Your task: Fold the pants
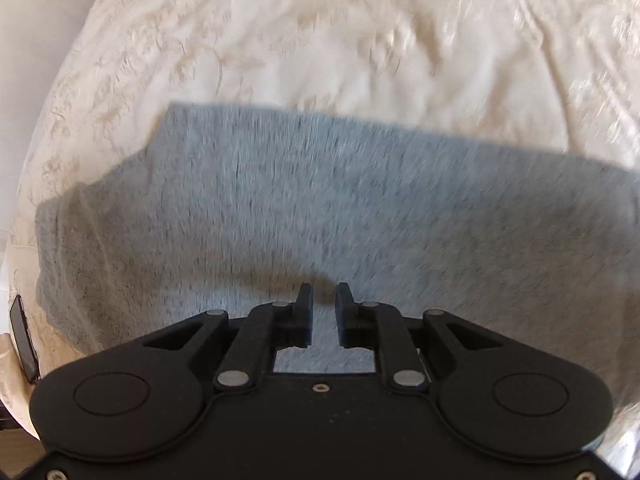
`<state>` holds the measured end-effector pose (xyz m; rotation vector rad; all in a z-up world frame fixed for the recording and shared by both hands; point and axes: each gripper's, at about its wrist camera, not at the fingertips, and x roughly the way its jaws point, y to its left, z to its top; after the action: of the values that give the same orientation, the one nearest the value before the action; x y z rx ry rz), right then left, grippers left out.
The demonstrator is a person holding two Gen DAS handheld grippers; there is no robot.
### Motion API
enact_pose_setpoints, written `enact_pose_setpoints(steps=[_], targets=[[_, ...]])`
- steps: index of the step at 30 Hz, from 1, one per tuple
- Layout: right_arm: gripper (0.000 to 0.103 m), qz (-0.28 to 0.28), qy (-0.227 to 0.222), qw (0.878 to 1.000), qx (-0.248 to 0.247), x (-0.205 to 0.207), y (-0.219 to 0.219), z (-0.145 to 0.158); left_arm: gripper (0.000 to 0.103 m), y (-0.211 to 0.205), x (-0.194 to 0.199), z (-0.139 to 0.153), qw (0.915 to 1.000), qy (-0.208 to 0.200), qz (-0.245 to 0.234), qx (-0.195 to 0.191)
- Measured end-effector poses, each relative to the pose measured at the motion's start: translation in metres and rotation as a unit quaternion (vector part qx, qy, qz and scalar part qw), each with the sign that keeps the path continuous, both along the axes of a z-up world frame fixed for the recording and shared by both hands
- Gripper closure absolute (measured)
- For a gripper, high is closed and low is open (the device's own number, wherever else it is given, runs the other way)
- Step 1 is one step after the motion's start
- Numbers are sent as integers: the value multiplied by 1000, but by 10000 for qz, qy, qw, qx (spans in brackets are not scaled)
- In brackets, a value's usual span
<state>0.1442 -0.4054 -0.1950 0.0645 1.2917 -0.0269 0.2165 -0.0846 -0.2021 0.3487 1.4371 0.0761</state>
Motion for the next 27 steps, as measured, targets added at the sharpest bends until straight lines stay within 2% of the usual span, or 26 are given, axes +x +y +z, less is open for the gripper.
enact_pose_setpoints(steps=[2,5,9,11,13,15,18,20,22,23,24,25,27], targets=[[76,-104,-35,9998,-159,-8,13,6,80,16,-9,-22,9994,258,-214,20],[75,-382,-563,9977,34,-1,39,39,80,25,-29,-18,9963,-1,-839,-159],[74,-81,-1075,9929,511,54,115,66,80,44,-58,-13,9943,39,-994,-382],[74,272,-1151,9907,678,86,164,65,75,60,-66,1,9932,-77,-1070,-453],[74,625,-1190,9879,778,117,211,61,72,82,-64,26,9920,-547,-1033,-481],[74,856,-1235,9847,886,139,250,59,71,114,-53,48,9904,-1031,-797,-469],[74,1108,-1186,9818,982,168,299,56,71,178,-19,54,9898,-1356,91,-422],[74,1251,-1125,9810,971,181,325,50,72,215,-4,38,9902,-1235,586,-274],[74,1345,-1103,9808,886,192,349,43,73,248,2,5,9945,-604,859,-48],[74,1354,-1110,9808,858,196,358,40,72,259,-5,-10,9955,-334,877,-133],[74,1351,-1113,9809,847,200,367,38,72,264,-15,-14,9957,-398,802,-250],[74,1325,-1096,9816,836,203,375,35,72,262,-25,-11,9968,-522,570,-191],[74,1305,-985,9830,834,203,384,28,73,251,-35,-6,9988,-478,68,79]])
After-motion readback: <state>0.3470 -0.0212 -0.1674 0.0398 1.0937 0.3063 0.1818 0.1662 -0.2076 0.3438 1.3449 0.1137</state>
